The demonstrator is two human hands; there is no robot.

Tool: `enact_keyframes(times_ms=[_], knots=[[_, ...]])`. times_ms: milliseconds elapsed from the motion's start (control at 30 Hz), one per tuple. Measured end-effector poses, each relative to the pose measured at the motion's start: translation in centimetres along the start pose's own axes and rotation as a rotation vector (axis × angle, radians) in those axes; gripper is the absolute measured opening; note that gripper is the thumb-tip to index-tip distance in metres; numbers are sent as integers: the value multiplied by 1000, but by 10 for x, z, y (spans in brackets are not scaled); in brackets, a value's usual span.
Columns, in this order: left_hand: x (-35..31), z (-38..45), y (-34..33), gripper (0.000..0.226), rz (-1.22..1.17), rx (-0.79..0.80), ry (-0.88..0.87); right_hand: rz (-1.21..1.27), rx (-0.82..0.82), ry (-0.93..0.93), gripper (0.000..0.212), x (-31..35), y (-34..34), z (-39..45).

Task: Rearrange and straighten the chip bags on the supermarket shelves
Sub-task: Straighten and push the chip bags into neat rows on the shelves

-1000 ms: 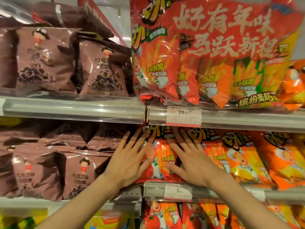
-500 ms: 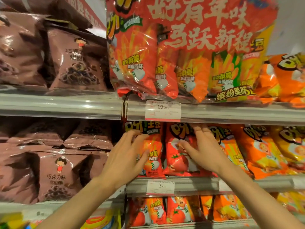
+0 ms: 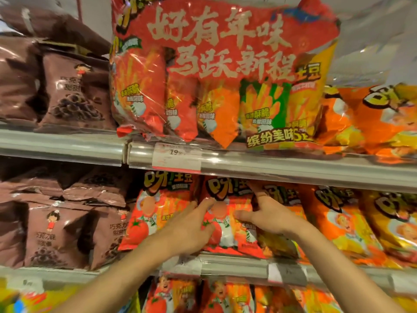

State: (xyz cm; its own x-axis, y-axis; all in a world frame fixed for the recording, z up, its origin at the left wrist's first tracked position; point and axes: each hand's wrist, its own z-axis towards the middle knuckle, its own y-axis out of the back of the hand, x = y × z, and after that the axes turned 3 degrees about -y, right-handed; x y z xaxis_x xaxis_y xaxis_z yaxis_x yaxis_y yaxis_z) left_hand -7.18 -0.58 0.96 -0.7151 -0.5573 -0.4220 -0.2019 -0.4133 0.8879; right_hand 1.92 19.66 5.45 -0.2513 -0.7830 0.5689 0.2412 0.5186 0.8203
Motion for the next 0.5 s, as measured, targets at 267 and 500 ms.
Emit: enact_keyframes(times_ms=[267, 500], knots=[[-7, 4, 1, 66, -230, -35, 35, 268, -53, 78, 98, -12, -9, 5], [-15, 15, 1, 82, -609, -97, 26, 365, -81, 130, 107, -26, -16, 3]])
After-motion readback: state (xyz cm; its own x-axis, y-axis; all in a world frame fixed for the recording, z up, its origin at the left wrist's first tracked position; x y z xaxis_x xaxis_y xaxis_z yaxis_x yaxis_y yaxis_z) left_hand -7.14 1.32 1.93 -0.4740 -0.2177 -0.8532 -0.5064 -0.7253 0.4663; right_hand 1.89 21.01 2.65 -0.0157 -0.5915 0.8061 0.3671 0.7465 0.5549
